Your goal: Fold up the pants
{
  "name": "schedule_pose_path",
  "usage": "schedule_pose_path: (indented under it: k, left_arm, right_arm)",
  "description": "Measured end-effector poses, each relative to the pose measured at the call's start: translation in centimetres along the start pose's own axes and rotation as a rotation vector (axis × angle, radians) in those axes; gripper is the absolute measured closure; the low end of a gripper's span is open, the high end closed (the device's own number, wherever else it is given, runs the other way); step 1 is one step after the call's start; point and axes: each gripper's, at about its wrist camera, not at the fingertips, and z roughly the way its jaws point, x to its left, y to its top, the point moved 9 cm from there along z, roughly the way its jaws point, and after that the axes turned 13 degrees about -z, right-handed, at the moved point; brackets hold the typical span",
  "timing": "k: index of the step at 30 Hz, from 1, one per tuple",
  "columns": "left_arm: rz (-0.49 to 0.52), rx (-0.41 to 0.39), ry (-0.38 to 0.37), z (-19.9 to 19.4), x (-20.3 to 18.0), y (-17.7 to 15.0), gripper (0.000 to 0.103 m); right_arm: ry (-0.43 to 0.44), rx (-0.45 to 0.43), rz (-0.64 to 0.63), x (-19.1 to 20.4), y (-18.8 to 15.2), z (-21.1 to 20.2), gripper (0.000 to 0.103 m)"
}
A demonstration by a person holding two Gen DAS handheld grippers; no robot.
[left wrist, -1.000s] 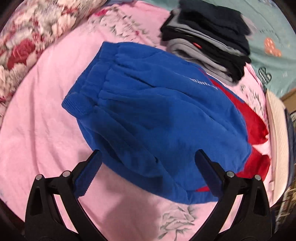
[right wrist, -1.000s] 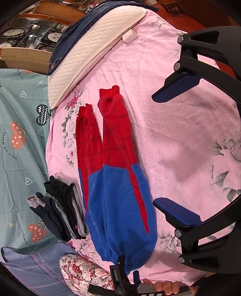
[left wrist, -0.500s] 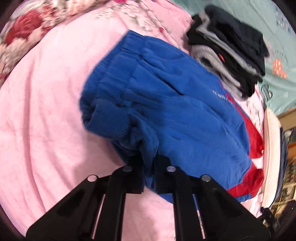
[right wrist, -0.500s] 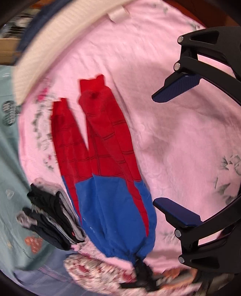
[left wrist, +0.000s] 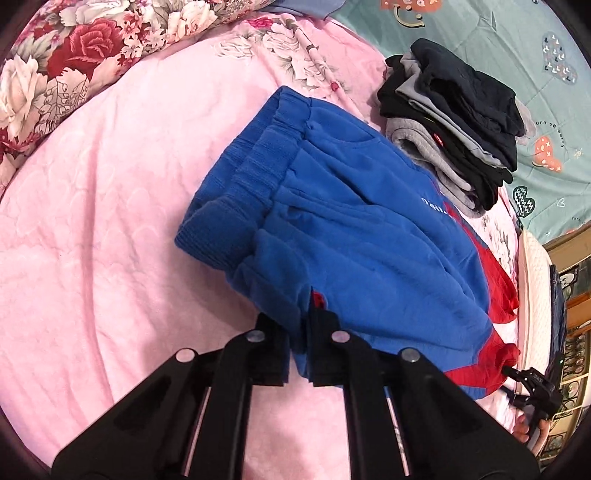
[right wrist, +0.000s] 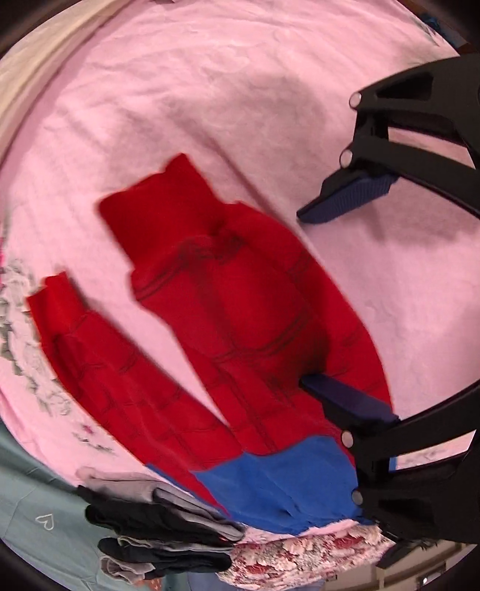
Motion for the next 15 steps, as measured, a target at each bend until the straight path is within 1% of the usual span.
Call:
schedule_pose_path:
  k: [1, 2, 4, 6, 8, 10, 13, 14, 15]
  left_arm:
    - [-0.001, -0.004, 0.004, 0.0, 0.1, 0.0, 0.097]
    - [-0.004, -0.008, 0.009, 0.0, 0.2, -0.1, 0.097]
    - [-0.007, -0.02, 0.011, -0.6, 0.5, -0.5, 0.097]
    - [0.006, -0.059, 0.011, -2.2, 0.7, -0.8, 0.097]
    - [0.011, -0.122, 0.0, -4.8, 1.3, -1.3, 0.097]
    - [0.012, -0.153, -0.01, -6.7, 2.1, -1.9, 0.097]
    - [0.004, -0.14, -0.002, -7.5, 3.4, -3.1, 0.097]
    - [0.021, -0.13, 0.011, -7.2, 3.6, -3.6, 0.097]
    - [0.044, -0.115, 0.042, -6.4, 4.0, -4.1, 0.097]
  right_arm:
    - [0.018, -0.001, -0.005, 0.2, 0.1, 0.2, 0.087]
    - [0.042, -0.003, 0.014, 0.2, 0.1, 0.3, 0.097]
    - [0.039, -0.017, 0.029, 0.1, 0.0, -0.1, 0.097]
    - [0.039, -0.064, 0.007, 0.5, -0.5, -1.9, 0.097]
    - [0.058, -0.099, -0.016, 0.7, -1.2, -3.9, 0.097]
    - [0.068, -0.105, -0.048, 1.0, -2.6, -5.2, 0.097]
    - [0.059, -0.067, -0.094, 0.6, -5.4, -5.0, 0.097]
    - [0.05, -0.048, -0.101, 0.4, -6.2, -4.3, 0.097]
    - [0.043, -0.038, -0.106, 0.3, -6.7, -3.9, 0.097]
